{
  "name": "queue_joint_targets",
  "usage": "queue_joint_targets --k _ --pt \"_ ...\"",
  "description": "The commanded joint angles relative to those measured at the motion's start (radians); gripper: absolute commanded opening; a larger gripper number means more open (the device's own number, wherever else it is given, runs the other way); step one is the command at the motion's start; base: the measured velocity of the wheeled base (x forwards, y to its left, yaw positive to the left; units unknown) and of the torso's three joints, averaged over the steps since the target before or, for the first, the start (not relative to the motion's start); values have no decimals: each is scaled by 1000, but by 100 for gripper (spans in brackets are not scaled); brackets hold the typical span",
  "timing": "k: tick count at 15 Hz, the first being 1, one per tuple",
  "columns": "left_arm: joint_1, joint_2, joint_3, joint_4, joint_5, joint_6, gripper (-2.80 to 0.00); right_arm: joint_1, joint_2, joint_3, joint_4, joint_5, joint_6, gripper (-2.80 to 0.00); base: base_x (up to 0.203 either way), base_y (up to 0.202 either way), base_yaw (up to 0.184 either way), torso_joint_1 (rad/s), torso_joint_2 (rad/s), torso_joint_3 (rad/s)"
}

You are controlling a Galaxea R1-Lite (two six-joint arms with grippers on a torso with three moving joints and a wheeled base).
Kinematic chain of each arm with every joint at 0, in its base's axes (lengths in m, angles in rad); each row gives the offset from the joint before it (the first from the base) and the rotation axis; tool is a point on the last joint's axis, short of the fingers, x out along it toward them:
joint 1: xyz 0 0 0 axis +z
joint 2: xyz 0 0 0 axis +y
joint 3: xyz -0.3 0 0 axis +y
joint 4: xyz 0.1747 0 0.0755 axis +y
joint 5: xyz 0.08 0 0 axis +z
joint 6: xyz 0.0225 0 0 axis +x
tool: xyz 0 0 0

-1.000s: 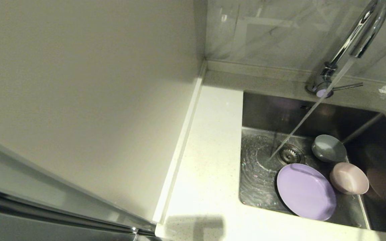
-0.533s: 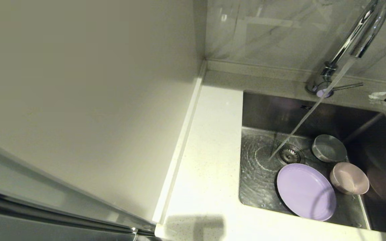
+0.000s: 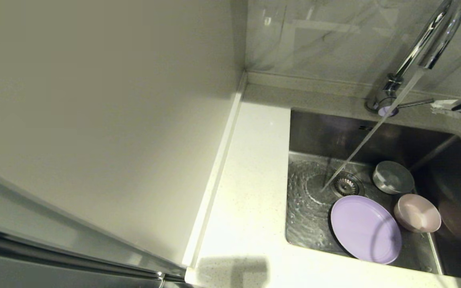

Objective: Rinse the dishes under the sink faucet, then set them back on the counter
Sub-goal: Turn off the faucet

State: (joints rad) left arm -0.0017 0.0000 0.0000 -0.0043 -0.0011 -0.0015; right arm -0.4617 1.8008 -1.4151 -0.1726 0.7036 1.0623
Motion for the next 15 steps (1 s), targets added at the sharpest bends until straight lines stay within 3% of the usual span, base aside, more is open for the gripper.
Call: queue_joint_targets --k 1,15 --pt "0 0 3 0 0 0 -280 2 13 -8 -1 10 5 -280 0 0 0 0 0 0" --pt "0 0 3 0 1 0 -280 1 122 -120 -53 56 10 -280 0 0 0 0 0 0"
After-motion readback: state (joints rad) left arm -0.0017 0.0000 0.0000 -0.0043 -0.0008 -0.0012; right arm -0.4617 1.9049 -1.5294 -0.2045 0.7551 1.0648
